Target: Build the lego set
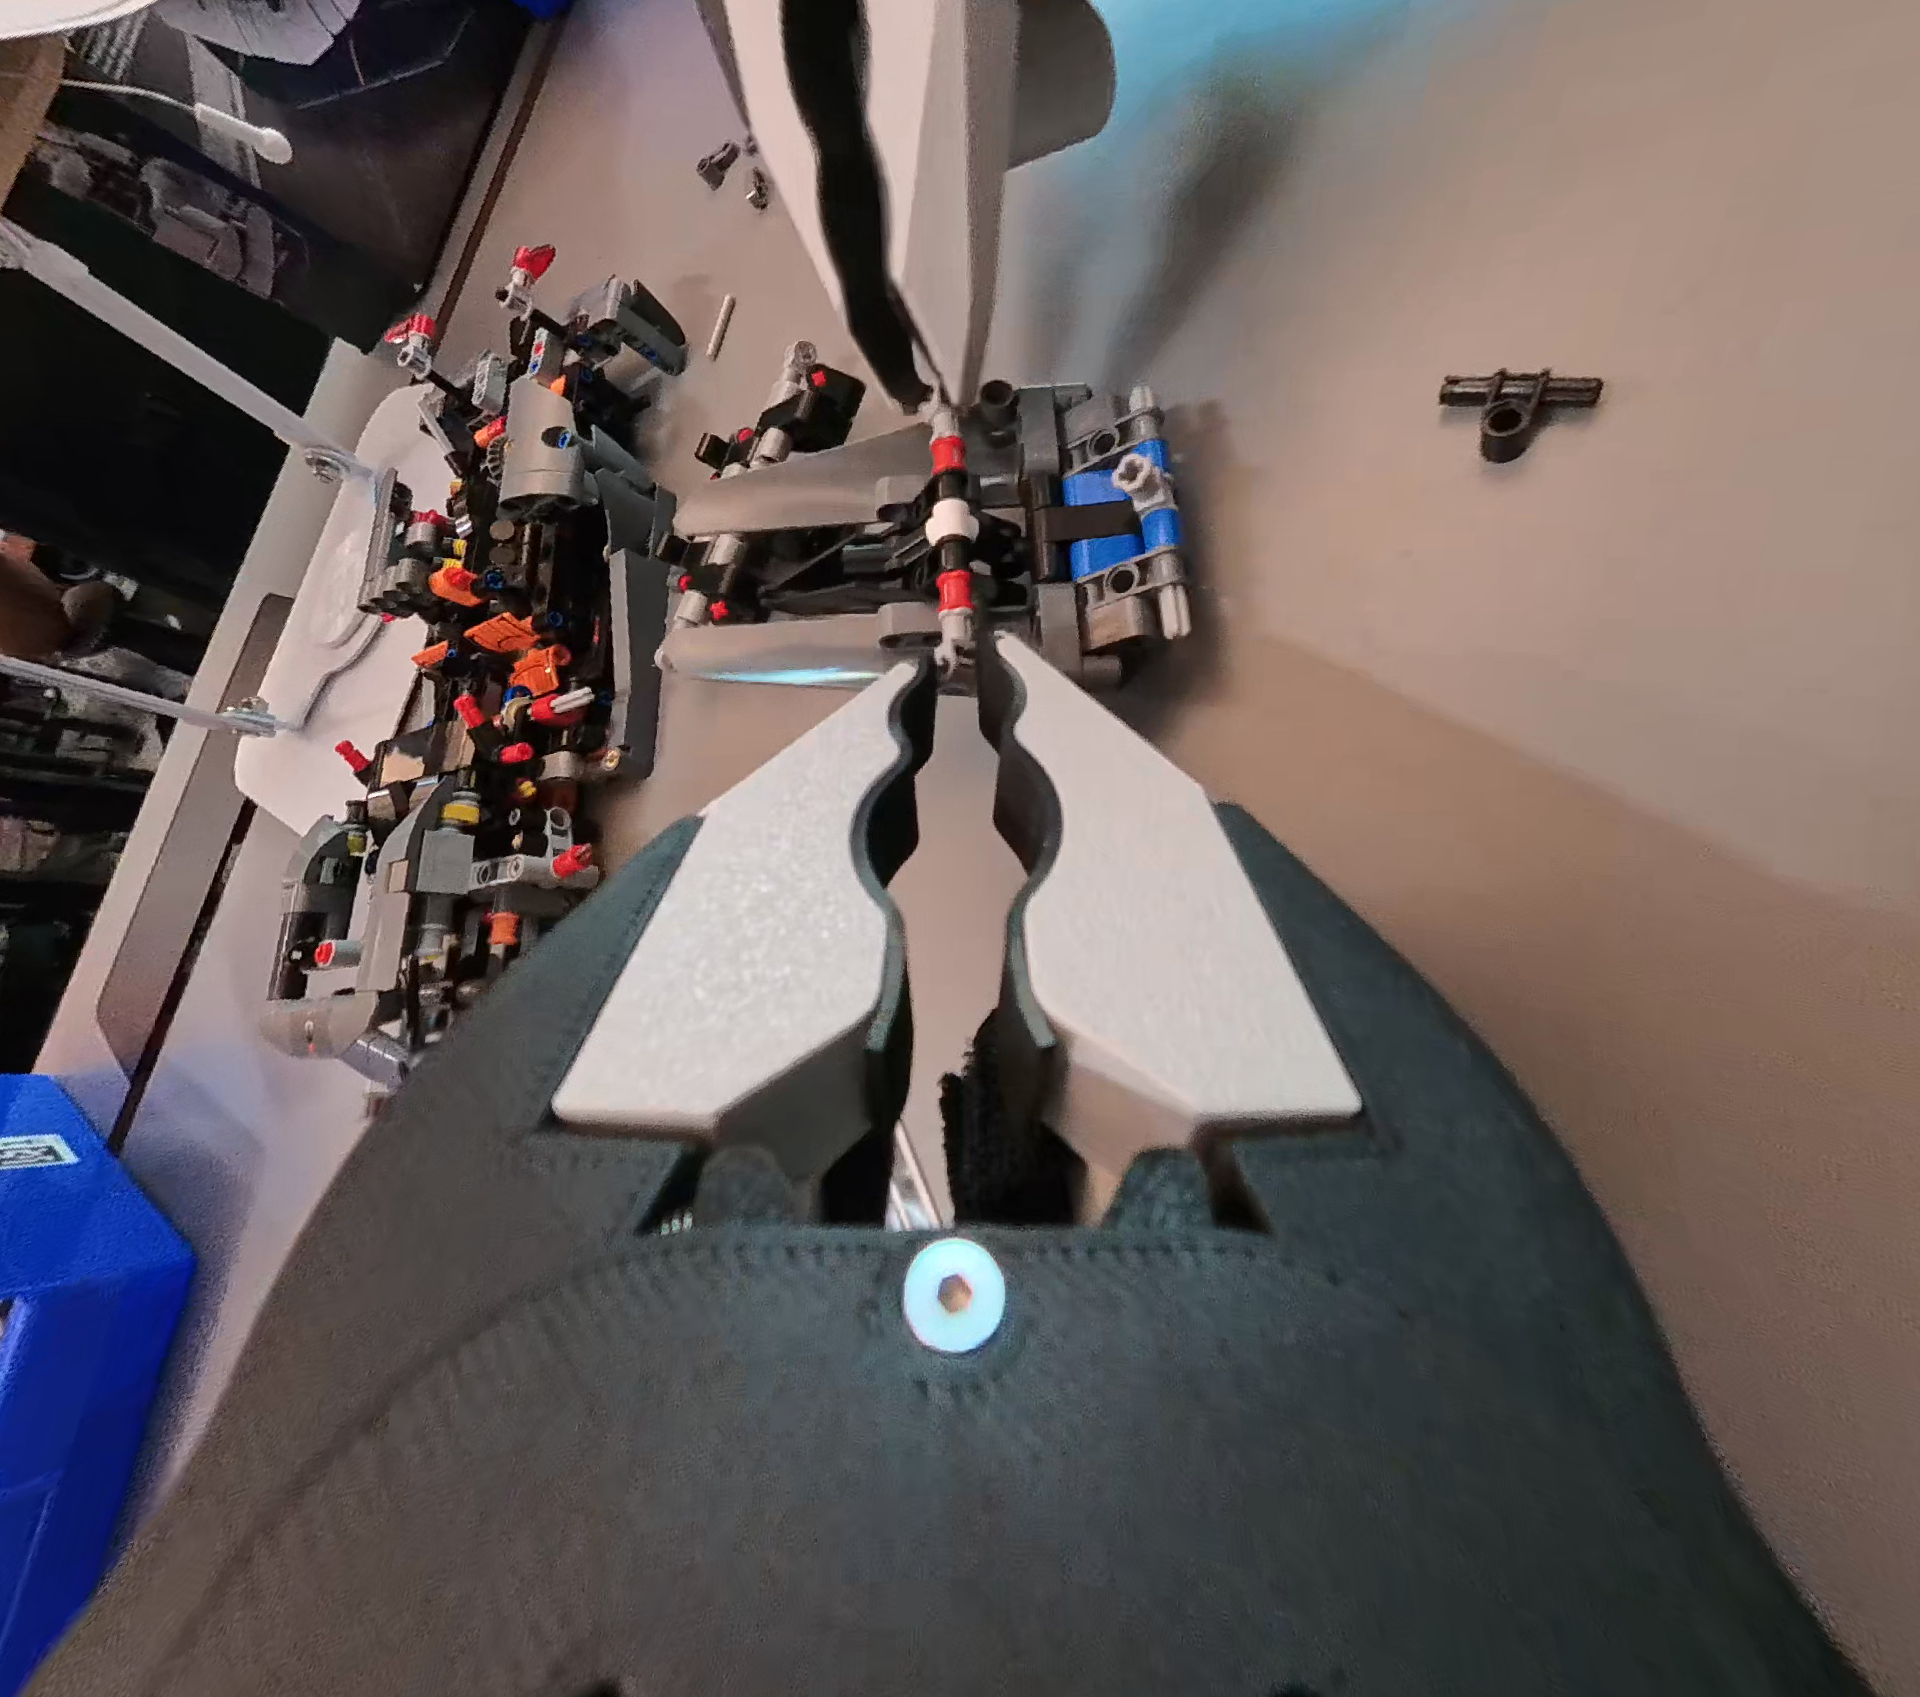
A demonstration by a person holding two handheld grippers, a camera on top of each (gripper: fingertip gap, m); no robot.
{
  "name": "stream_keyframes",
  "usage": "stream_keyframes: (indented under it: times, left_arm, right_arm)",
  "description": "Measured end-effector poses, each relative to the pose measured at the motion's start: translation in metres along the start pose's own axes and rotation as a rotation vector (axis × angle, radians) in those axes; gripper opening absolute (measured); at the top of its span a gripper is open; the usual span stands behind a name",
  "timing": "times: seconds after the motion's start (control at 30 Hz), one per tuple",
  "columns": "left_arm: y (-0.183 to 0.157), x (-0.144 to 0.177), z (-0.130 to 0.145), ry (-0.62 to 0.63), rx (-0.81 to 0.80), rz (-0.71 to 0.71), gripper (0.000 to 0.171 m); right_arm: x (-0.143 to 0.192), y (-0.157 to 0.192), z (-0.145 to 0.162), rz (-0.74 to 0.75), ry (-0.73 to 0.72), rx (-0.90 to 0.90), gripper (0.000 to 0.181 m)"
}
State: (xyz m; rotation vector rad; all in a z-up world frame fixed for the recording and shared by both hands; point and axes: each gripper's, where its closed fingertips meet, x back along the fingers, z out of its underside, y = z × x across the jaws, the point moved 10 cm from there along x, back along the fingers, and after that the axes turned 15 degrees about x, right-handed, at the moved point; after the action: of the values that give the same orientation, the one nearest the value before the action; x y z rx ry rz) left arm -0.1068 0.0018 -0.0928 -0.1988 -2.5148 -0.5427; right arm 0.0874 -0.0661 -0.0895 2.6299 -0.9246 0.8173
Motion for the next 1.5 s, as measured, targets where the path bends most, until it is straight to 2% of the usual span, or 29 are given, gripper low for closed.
stream_keyframes:
  times: [0.07, 0.1, 0.13, 0.2, 0.33, 0.4, 0.57, 0.73, 0.87, 0.97, 1.07, 1.23, 1.33, 1.5]
  left_arm:
    - [0.0, 0.0, 0.0, -0.006, -0.011, -0.002, 0.006]
    - [-0.001, 0.0, 0.0, 0.0, -0.028, -0.009, 0.006]
    - [-0.001, 0.0, 0.0, 0.0, -0.034, -0.009, 0.006]
    - [-0.001, 0.0, -0.001, -0.007, -0.031, -0.007, 0.006]
    - [-0.001, -0.001, -0.002, -0.004, -0.05, -0.006, 0.006]
    - [-0.001, -0.002, -0.002, 0.001, -0.061, -0.004, 0.006]
    - [-0.004, -0.003, -0.003, -0.004, -0.092, 0.015, 0.006]
    - [-0.006, -0.002, -0.002, -0.005, -0.112, 0.014, 0.005]
    - [-0.003, -0.001, -0.001, -0.006, -0.015, 0.06, 0.006]
    - [0.005, 0.0, -0.001, 0.003, 0.138, 0.135, 0.008]
    - [0.013, 0.0, 0.0, 0.055, 0.296, 0.217, 0.019]
    - [0.016, -0.006, 0.003, 0.155, 0.433, 0.287, 0.014]
    - [0.019, -0.007, 0.005, 0.166, 0.46, 0.298, 0.008]
    - [0.014, -0.007, 0.004, 0.179, 0.331, 0.236, 0.008]
  right_arm:
    - [0.001, 0.0, -0.002, -0.018, 0.002, 0.001, 0.013]
    - [0.002, 0.001, -0.003, 0.016, 0.022, 0.031, 0.011]
    - [0.004, 0.001, -0.005, 0.072, 0.023, 0.064, 0.019]
    - [0.006, 0.006, -0.008, 0.053, 0.005, 0.124, 0.017]
    - [0.0, 0.011, -0.007, 0.037, 0.078, 0.213, 0.013]
    - [-0.001, 0.008, -0.008, 0.034, 0.086, 0.204, 0.007]
    - [-0.013, 0.001, 0.002, -0.124, 0.159, 0.076, 0.008]
    - [-0.016, -0.002, 0.011, -0.199, 0.099, -0.024, 0.007]
    - [-0.016, 0.004, 0.008, -0.147, 0.108, 0.026, 0.007]
    - [-0.018, 0.01, 0.005, -0.098, 0.134, 0.07, 0.007]
    - [-0.018, 0.015, 0.003, -0.05, 0.141, 0.113, 0.007]
    - [-0.017, 0.025, -0.003, 0.039, 0.152, 0.218, 0.007]
    - [-0.018, 0.03, -0.006, 0.08, 0.174, 0.272, 0.007]
    - [-0.018, 0.035, -0.008, 0.127, 0.2, 0.35, 0.006]
